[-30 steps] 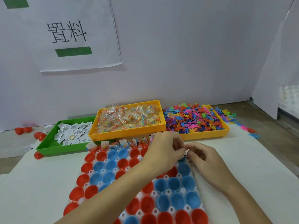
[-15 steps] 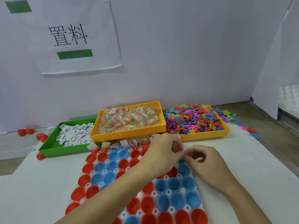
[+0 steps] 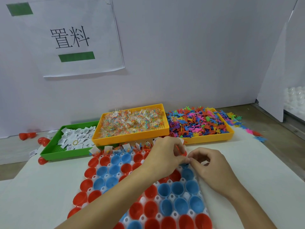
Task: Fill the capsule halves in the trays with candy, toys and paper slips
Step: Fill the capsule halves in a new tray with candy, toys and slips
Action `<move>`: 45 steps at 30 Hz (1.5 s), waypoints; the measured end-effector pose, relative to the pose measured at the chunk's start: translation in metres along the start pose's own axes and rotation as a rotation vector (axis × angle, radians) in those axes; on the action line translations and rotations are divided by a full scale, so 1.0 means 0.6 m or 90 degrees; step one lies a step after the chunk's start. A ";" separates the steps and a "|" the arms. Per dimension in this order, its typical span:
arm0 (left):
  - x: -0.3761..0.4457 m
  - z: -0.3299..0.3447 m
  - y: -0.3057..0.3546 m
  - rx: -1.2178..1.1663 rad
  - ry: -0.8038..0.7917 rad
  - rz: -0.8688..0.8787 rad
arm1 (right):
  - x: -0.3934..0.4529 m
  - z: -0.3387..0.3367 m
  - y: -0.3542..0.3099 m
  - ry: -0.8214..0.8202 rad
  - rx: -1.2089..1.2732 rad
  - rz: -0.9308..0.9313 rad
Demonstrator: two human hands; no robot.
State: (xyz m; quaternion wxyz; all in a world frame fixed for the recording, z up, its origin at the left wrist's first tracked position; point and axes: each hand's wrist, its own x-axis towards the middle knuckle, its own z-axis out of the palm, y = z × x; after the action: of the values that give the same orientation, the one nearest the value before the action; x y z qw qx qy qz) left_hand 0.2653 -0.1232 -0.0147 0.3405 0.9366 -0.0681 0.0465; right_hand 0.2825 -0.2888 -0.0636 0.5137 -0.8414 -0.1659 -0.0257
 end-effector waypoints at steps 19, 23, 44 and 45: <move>-0.002 -0.003 -0.007 0.037 -0.006 0.015 | 0.000 0.004 -0.001 0.005 0.000 -0.016; -0.002 0.001 -0.010 0.038 -0.028 0.022 | -0.001 0.004 0.000 0.001 0.005 -0.020; 0.132 0.005 0.054 0.342 -0.058 0.032 | 0.004 0.004 0.005 0.047 0.048 -0.025; 0.135 0.005 0.056 0.338 -0.064 0.027 | 0.004 0.004 0.005 0.047 0.048 -0.027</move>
State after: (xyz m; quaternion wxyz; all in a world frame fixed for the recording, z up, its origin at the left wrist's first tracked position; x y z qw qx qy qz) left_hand 0.3399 -0.1585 0.0147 0.0779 0.9927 -0.0896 0.0231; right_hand 0.2855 -0.2870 -0.0666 0.5500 -0.8164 -0.1651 -0.0614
